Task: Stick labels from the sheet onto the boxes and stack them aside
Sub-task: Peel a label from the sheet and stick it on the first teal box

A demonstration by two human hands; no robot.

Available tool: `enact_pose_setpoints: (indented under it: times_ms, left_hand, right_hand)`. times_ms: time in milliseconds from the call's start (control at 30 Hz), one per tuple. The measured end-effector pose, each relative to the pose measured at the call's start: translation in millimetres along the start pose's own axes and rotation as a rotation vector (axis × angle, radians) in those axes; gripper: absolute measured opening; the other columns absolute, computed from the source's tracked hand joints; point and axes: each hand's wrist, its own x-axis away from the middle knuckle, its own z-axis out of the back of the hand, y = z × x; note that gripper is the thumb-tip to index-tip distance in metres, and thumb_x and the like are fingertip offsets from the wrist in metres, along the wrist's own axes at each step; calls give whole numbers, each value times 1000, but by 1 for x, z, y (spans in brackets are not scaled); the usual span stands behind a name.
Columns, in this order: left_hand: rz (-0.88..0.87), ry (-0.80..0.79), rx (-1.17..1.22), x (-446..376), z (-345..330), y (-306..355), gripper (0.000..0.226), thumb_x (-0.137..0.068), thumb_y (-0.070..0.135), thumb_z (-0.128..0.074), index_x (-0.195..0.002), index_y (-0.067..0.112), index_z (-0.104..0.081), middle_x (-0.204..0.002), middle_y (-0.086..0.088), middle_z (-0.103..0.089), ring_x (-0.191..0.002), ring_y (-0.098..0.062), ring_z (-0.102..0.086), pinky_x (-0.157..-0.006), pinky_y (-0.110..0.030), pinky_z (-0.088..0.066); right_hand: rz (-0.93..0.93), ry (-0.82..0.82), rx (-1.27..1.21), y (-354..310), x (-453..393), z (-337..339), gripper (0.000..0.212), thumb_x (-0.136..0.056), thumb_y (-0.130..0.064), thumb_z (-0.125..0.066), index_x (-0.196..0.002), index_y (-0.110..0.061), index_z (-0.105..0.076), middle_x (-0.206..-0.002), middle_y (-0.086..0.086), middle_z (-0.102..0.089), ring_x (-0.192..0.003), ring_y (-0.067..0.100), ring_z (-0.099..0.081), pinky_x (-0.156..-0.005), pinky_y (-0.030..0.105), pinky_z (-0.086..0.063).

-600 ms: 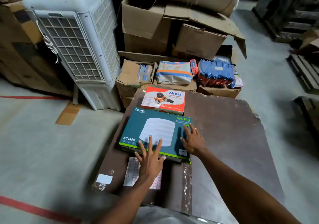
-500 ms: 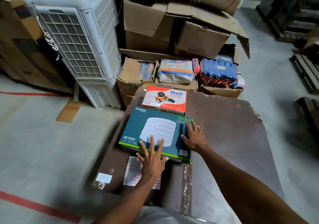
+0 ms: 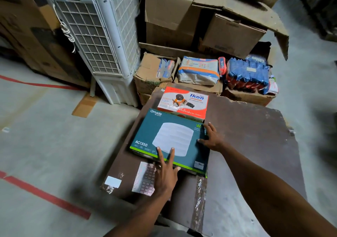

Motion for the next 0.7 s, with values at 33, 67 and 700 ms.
enact_pose_setpoints:
  times_ms: [33,67,700]
  left_hand:
    - [-33,0,19,0,0,0,85,-99,45,-57,-157,49,5,-155,-3,49,-126,-46,-54,-88,-49,-56]
    - [-61,-8,41,0,-1,1,87,-98,45,-60,-157,49,4,-156,-2,47,-124,-43,-56,-85,-47,-57]
    - [-297,8,247,40,2,-39,90,-88,-23,-44,-156,36,-36,-168,9,6,-119,-12,-61,-65,-16,-36]
  right_hand:
    - [4,-3,-20,-2,0,3,93,-89,-40,-76,-161,-21,-20,-168,8,-11,-150,33,-28,-120,44,-29]
    - [13,2,-35,-2,0,4,91,-88,-39,-78,-160,-21,-25,-165,9,-18,-147,33,-33,-118,41,-32]
    - [107,127,-72,4,61,-21,69,-81,-57,-77,-144,-43,-52,-119,5,-32,-119,28,-40,-112,47,-42]
